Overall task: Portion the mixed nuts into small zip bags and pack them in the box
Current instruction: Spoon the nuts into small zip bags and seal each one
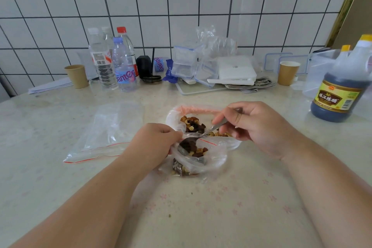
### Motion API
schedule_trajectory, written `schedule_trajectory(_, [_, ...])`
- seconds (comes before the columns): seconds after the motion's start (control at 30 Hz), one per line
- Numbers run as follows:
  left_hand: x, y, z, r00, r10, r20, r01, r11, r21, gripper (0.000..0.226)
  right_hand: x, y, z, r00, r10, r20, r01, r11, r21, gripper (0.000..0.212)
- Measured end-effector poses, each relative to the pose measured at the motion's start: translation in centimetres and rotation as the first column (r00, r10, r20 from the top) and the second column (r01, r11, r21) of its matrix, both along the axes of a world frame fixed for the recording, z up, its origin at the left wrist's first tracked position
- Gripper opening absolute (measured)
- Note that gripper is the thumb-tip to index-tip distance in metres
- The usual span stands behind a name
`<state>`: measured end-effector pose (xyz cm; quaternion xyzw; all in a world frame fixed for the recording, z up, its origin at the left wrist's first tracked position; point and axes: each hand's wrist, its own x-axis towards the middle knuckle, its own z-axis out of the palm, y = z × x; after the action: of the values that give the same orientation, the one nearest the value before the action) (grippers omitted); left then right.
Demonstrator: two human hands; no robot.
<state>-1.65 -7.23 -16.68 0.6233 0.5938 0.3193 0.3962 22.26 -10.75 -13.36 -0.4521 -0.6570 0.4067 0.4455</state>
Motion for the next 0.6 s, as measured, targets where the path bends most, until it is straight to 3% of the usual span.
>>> schedule_trajectory(0.13, [0.1, -0.1, 0.2, 0.999, -0.003, 0.044, 0.002, 1.0, 0.009, 0.034, 0.0, -0.3, 0.1, 0.995, 0.079, 0.055, -0.081, 0.996, 0.027, 0.027])
schedule_trajectory(0.4, [0.1, 0.0, 0.2, 0.998, 0.009, 0.058, -0.01, 1.0, 0.011, 0.031, 0.7, -0.2, 0.1, 0.995, 0.065, 0.078, -0.072, 0.993, 0.098, 0.028])
schedule_trajectory(0.5, [0.0, -0.1, 0.2, 0.999, 0.009, 0.037, -0.01, 1.0, 0.001, 0.031, 0.7, 0.5, 0.0, 0.995, -0.021, -0.099, 0.03, 0.996, 0.082, 0.03])
schedule_trajectory(0.6, [0.0, -0.2, 0.3, 0.999, 0.009, 0.046, -0.008, 1.0, -0.011, 0.032, 1.3, 1.2, 0.1, 0.939, -0.215, -0.269, 0.226, 0.974, 0.011, 0.031])
